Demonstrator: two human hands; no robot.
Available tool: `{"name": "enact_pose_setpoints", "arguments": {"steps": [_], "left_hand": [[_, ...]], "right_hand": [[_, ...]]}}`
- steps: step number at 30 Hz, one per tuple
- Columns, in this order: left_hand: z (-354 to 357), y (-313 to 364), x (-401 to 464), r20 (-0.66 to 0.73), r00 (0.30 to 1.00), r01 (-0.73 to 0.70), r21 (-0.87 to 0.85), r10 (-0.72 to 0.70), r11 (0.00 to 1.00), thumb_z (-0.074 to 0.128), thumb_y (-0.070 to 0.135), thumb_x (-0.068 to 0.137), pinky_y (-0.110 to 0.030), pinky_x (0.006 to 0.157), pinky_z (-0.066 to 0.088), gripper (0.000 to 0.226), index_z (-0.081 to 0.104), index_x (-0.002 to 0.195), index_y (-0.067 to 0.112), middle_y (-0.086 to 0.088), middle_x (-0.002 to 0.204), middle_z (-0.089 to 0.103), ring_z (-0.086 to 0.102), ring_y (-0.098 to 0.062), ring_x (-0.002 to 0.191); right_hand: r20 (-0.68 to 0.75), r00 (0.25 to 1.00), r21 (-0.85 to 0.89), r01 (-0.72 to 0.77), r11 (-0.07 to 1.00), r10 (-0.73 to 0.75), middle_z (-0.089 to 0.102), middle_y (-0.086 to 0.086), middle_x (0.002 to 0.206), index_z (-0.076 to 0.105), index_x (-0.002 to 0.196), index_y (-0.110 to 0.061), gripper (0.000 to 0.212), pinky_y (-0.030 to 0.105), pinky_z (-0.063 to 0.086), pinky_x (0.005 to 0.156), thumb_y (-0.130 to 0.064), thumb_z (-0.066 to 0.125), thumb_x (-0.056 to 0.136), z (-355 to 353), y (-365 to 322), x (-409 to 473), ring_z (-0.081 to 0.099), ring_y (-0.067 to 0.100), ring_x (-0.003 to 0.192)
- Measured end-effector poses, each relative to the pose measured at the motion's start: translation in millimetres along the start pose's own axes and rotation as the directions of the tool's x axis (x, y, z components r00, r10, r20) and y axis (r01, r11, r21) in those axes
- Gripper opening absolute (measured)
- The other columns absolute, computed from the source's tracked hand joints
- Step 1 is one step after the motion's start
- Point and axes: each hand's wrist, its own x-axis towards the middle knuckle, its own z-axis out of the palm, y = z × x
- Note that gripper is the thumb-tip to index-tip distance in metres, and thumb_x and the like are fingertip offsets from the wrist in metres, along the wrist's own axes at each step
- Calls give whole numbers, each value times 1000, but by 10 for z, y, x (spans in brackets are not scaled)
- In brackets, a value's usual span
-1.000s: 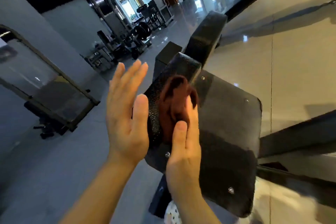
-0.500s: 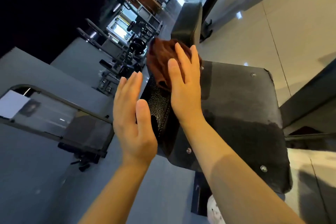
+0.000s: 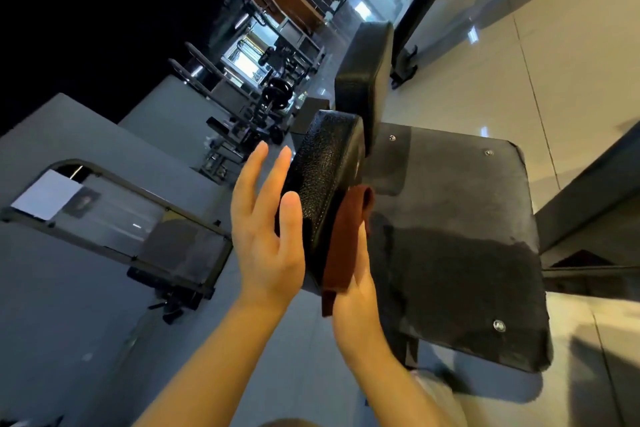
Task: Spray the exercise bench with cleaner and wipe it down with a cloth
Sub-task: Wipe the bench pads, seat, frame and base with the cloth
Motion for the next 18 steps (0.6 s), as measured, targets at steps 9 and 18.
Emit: {"name": "enact_pose_setpoints", "arguments": {"steps": [9, 18], "left_hand": [[45, -66, 20, -63, 973, -215, 127, 224, 968, 17, 37, 105, -46, 116, 27, 54, 48, 132, 3, -20, 142, 46, 34, -33, 140], [70, -110, 22, -81, 974, -207, 60, 211, 977, 25, 24, 98, -56, 113, 29, 47, 43, 135, 1, -19, 141, 46, 36, -36, 138]], "right_hand": [[-171, 985, -56, -4, 998, -5, 21, -11, 160, 29, 135, -67, 48, 41, 25, 119, -61, 40, 89, 206, -315, 945, 23, 11, 146], [-231, 939, -5, -263, 965, 255, 44, 5, 149, 28, 151, -35, 78, 49, 29, 116, -64, 36, 79, -38, 143, 1197, 41, 25, 136]]}}
